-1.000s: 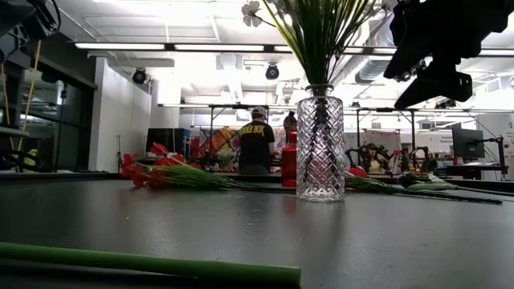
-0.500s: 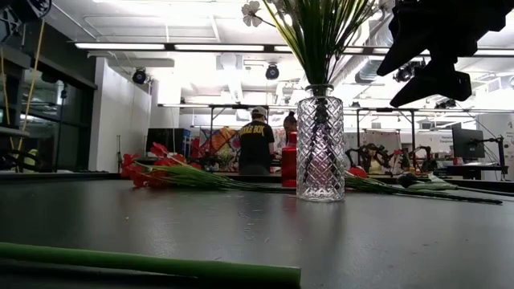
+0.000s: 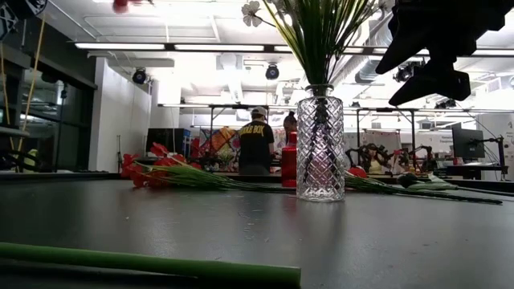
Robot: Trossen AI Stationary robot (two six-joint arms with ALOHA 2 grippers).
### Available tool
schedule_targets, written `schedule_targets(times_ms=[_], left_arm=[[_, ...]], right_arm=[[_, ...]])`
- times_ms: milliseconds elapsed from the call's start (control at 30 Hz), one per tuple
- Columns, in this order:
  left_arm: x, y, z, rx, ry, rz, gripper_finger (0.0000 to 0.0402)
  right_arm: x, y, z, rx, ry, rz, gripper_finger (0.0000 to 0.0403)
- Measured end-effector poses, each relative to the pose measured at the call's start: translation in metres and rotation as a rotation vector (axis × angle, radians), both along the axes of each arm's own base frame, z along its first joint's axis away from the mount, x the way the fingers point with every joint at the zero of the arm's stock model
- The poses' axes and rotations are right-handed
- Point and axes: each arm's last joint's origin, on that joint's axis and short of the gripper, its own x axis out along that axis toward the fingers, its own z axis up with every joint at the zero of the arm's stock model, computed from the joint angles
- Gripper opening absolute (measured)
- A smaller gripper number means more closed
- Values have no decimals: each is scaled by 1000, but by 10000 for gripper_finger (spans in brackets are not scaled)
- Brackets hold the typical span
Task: Sort flowers into vase by color
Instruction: Put the bottom red flowers into the left transparent vase, then put the right red flowers into the left transparent vase
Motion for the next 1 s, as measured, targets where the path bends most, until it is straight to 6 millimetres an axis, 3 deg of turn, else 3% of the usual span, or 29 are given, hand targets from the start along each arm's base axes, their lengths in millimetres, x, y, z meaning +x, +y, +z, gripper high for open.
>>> schedule_targets(times_ms=[233, 467, 700, 1000], left_arm=[[-1, 4, 7, -32, -4, -1, 186], [-2, 18, 23, 22, -20, 6, 197], [-2, 47, 49, 49, -48, 78, 198], [16, 91, 71, 83, -41, 205, 198]], right_arm=[[0, 0, 0, 2, 1, 3, 256], [1, 0, 1, 3, -11, 6, 256], [1, 1, 2, 5, -20, 8, 256], [1, 1, 1, -11, -6, 34, 256]])
